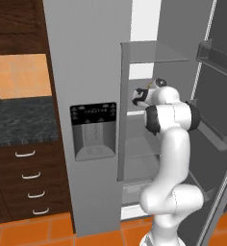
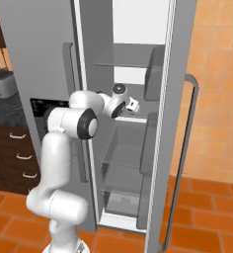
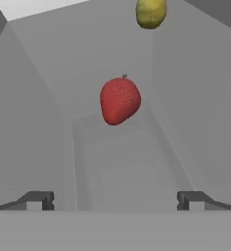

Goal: Take the strawberry from the fridge and place it on top of the pancake, located on the dining counter.

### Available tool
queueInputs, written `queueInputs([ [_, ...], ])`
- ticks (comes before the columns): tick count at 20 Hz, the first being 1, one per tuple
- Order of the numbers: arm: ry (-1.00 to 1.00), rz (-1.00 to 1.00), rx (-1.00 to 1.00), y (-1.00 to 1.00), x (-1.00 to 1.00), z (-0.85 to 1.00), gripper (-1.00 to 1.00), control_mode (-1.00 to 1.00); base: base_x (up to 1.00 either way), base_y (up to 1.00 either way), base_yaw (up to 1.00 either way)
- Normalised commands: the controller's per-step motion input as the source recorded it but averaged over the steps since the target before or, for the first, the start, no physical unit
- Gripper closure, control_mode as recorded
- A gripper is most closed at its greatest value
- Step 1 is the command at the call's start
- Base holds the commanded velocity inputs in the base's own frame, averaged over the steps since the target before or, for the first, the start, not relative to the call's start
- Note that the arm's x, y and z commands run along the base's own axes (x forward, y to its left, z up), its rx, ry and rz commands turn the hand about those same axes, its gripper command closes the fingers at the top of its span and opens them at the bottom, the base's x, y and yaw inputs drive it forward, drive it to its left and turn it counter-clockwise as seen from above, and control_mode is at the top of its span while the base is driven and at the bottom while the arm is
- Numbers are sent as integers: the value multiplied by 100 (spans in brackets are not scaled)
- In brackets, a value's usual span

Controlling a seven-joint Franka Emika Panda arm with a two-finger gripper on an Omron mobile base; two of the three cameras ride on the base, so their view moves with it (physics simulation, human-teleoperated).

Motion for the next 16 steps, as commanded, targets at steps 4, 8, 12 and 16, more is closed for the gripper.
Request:
queueInputs([
  [4, 0, 0, 0, 0, 0, 0, -100, 100, 40, -14, -2],
  [8, 0, 0, 0, 0, 0, 0, -100, 100, 17, -29, -3],
  [12, 0, -1, 0, -13, 39, 0, -100, -100, 4, -7, -1],
  [16, 0, 0, 0, -2, 63, -3, -100, -100, 0, 0, 0],
])
